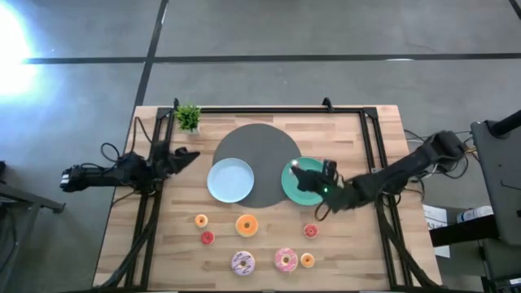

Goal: Pick & Place donuts
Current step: Put the bottom right small orange donut on the light blue plate

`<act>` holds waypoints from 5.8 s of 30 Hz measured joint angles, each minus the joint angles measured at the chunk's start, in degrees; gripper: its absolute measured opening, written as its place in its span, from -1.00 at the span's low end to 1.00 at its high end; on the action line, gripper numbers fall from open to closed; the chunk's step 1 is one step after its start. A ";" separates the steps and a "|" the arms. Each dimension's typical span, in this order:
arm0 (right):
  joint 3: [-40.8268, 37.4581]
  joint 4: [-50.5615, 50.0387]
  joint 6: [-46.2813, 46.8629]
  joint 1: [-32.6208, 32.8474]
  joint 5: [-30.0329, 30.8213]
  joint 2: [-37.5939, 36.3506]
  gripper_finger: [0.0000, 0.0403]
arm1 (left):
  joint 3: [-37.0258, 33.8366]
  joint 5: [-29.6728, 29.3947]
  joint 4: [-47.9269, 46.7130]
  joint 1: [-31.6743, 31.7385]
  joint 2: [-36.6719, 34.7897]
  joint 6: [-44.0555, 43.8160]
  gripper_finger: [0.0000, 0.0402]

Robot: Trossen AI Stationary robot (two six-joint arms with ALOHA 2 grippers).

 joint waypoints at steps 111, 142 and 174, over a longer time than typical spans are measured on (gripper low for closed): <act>0.07 54.50 -33.67 -28.87 -67.06 -2.48 -0.96 | 75.10 52.95 29.37 16.33 89.79 -12.26 -0.27; 0.04 43.59 -33.50 -28.99 -63.20 -5.04 -0.70 | 76.07 54.48 22.55 16.05 89.79 -5.41 -0.72; 2.08 -26.47 -33.04 -22.64 -42.97 -19.25 -0.16 | 33.92 38.60 -25.10 15.03 71.79 7.40 -0.97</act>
